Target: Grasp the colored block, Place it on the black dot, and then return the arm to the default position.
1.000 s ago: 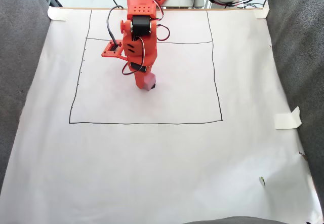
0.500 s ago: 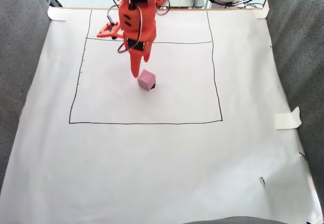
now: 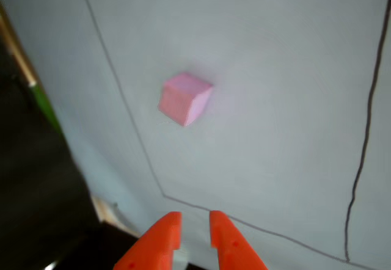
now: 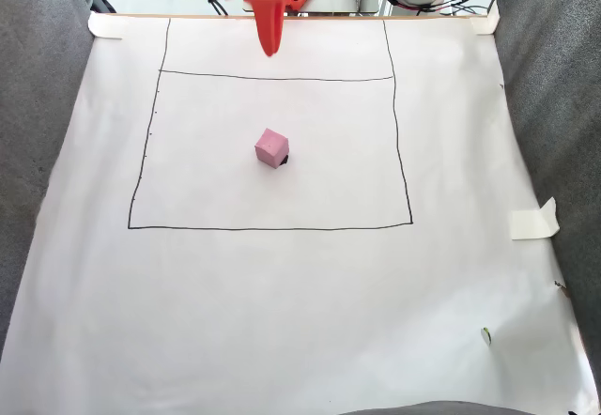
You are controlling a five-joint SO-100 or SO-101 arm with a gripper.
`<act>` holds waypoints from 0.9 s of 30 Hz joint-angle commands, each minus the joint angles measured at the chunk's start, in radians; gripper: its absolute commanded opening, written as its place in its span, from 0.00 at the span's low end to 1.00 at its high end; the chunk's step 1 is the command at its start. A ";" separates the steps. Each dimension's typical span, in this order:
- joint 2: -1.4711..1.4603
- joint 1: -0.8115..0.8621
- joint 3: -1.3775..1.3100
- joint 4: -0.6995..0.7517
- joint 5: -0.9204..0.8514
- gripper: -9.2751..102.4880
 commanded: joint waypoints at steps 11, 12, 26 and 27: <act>0.653 0.002 0.540 0.095 -0.129 0.08; 0.678 0.009 0.565 0.097 -0.132 0.08; 0.946 0.055 0.818 0.058 -0.227 0.08; 0.946 0.067 0.834 0.018 -0.238 0.08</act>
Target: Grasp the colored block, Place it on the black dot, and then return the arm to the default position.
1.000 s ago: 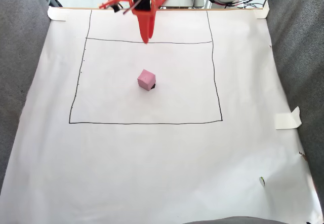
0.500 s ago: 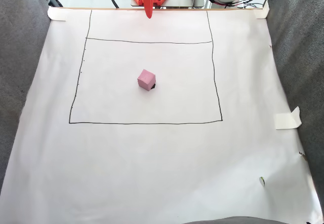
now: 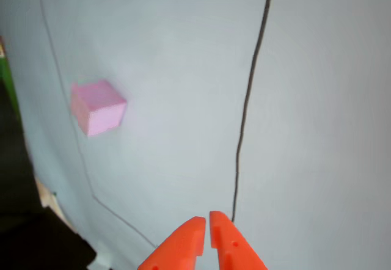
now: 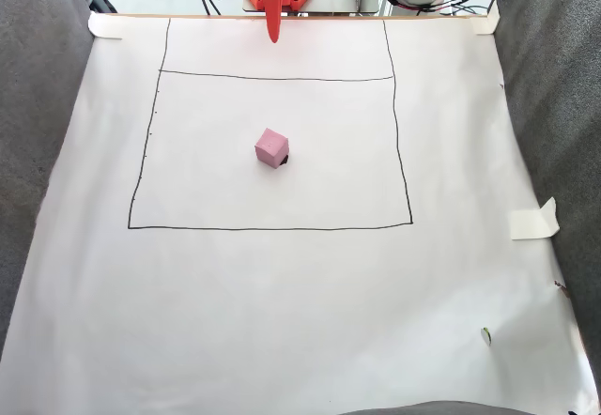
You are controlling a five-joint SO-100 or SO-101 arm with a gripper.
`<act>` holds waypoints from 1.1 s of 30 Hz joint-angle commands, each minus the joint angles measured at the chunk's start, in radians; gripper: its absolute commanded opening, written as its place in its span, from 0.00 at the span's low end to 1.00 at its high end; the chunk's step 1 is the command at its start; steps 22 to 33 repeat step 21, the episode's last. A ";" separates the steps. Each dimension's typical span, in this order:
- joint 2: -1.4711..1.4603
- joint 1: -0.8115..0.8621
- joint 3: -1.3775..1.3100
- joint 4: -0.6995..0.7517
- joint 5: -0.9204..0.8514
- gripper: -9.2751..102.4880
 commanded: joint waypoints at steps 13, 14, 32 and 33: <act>-0.003 -0.003 0.124 -0.287 -0.126 0.08; -0.003 -0.008 0.124 -0.273 -0.126 0.08; -0.003 -0.021 0.124 -0.160 -0.133 0.08; -0.003 -0.021 0.124 -0.160 -0.133 0.08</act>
